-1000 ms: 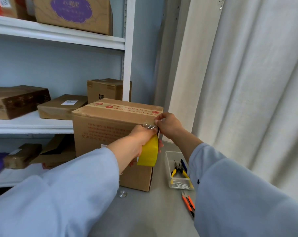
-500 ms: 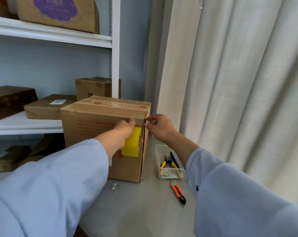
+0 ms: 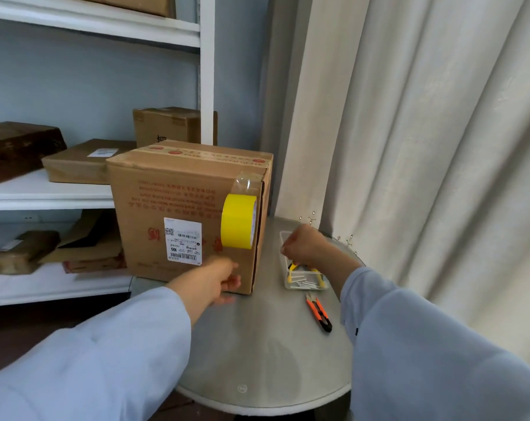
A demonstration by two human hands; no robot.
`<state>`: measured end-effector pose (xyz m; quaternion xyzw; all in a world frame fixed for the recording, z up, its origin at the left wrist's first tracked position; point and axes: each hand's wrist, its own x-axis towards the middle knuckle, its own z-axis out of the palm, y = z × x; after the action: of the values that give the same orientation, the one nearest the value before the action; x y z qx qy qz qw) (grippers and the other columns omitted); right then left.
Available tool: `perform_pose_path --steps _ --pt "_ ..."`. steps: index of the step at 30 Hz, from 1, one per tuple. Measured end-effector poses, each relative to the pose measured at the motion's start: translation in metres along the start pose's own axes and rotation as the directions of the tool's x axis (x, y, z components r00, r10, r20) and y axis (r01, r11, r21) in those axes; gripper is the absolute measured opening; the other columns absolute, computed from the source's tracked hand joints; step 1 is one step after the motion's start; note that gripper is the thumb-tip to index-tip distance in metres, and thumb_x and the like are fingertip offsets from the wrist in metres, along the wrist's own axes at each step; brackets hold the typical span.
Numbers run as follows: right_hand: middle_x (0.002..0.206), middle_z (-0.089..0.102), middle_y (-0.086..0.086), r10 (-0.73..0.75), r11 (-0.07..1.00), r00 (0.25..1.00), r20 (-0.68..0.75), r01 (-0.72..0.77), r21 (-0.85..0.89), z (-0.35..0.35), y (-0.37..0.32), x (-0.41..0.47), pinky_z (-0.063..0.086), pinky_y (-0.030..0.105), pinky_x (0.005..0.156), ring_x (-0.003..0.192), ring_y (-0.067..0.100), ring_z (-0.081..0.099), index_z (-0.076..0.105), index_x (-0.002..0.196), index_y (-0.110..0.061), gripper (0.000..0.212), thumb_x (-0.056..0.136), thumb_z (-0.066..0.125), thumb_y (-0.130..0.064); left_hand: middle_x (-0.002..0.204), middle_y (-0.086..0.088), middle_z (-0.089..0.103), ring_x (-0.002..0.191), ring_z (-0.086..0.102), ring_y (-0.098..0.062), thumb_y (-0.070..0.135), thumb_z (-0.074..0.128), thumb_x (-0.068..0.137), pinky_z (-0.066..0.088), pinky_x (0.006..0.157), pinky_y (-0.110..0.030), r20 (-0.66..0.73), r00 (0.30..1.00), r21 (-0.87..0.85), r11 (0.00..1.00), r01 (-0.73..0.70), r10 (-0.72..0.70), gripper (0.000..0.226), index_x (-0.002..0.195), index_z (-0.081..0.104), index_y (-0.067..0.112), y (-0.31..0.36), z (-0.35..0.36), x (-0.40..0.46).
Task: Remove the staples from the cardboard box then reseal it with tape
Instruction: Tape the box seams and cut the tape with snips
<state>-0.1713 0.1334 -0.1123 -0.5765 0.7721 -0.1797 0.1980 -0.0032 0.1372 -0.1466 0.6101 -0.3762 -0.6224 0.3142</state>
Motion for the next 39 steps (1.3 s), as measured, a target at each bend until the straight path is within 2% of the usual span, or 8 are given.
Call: perform_pose_path --steps 3,6,10,17,21,27,34,39 --pt "0.08 0.052 0.004 0.104 0.972 0.991 0.08 -0.084 -0.221 0.025 0.033 0.001 0.044 0.03 0.078 0.094 0.029 0.059 0.051 0.094 -0.009 0.01 0.088 0.053 -0.017 0.077 -0.002 0.057 0.063 0.054 -0.011 0.006 0.034 0.095 0.041 0.06 -0.03 0.112 0.994 0.198 0.98 -0.025 0.003 0.028 0.11 0.055 0.017 -0.011 0.021 0.008" --pt "0.1 0.056 0.008 0.17 0.941 0.982 0.082 -0.138 -0.309 0.044 0.059 -0.006 0.045 0.033 0.082 0.107 0.031 0.058 0.053 0.11 -0.008 0.023 0.088 0.051 -0.014 0.078 -0.001 0.058 0.064 0.055 -0.01 0.006 0.035 0.094 0.042 0.061 -0.029 0.159 0.987 0.256 0.966 -0.046 0.005 0.026 0.107 0.055 0.018 -0.015 0.043 0.015" --pt "0.122 0.057 0.011 0.204 0.915 0.979 0.026 -0.181 -0.361 0.063 0.088 -0.011 0.047 0.036 0.088 0.111 0.029 0.057 0.052 0.122 -0.011 0.031 0.091 0.049 -0.013 0.08 -0.001 0.059 0.067 0.056 -0.011 0.006 0.036 0.094 0.044 0.064 -0.03 0.194 0.981 0.279 0.959 -0.044 -0.011 0.024 0.094 0.056 0.02 -0.016 0.051 0.021" --pt "0.114 0.059 0.007 0.12 0.938 0.992 0.041 -0.1 -0.331 0.079 0.082 -0.008 0.044 0.031 0.081 0.107 0.027 0.057 0.053 0.113 -0.012 0.031 0.092 0.056 -0.034 0.081 -0.001 0.059 0.068 0.055 -0.011 0.007 0.037 0.095 0.044 0.065 -0.03 0.151 0.989 0.258 0.965 -0.041 0.002 0.022 0.097 0.056 0.019 -0.013 0.027 0.031" --pt "0.078 0.058 0.004 0.175 0.984 0.944 0.279 -0.161 -0.074 0.078 0.052 0.002 0.054 0.029 0.064 0.077 0.02 0.062 0.053 0.082 -0.01 0.018 0.08 0.067 -0.02 0.079 -0.003 0.06 0.066 0.056 -0.012 0.006 0.039 0.096 0.045 0.07 -0.032 0.116 0.992 0.216 0.974 -0.07 0.046 0.021 0.093 0.056 0.018 -0.004 0.001 0.025" --pt "0.077 0.059 0.01 0.081 0.854 0.912 0.401 -0.271 0.444 0.015 0.021 0.006 0.052 0.028 0.057 0.058 0.016 0.061 0.058 0.105 -0.001 0.024 0.088 0.065 -0.016 0.074 -0.004 0.062 0.063 0.058 -0.013 0.013 0.044 0.098 0.051 0.057 -0.028 -0.034 0.97 -0.013 0.97 -0.243 0.242 0.016 0.104 0.059 0.013 0.044 -0.037 0.012" --pt "0.075 0.062 0.002 -0.064 0.832 0.935 0.348 -0.143 0.537 -0.053 -0.002 0.0 0.033 0.021 0.053 0.056 0.008 0.047 0.066 0.106 -0.007 0.027 0.092 0.061 -0.029 0.096 -0.008 0.063 0.083 0.061 -0.019 0.05 0.048 0.093 0.048 0.054 -0.031 0.114 0.959 -0.035 0.966 -0.257 0.259 0.041 0.1 0.062 0.013 0.089 -0.04 -0.023" --pt "0.077 0.06 0.001 -0.158 0.799 0.895 0.417 -0.133 0.587 -0.082 -0.004 -0.001 0.037 0.019 0.055 0.061 0.007 0.048 0.064 0.116 -0.005 0.043 0.095 0.05 -0.039 0.101 -0.006 0.067 0.094 0.064 -0.021 0.042 0.064 0.086 0.055 0.074 -0.037 0.232 0.944 -0.024 0.971 -0.236 0.235 0.03 0.103 0.061 0.017 0.096 -0.032 -0.031"
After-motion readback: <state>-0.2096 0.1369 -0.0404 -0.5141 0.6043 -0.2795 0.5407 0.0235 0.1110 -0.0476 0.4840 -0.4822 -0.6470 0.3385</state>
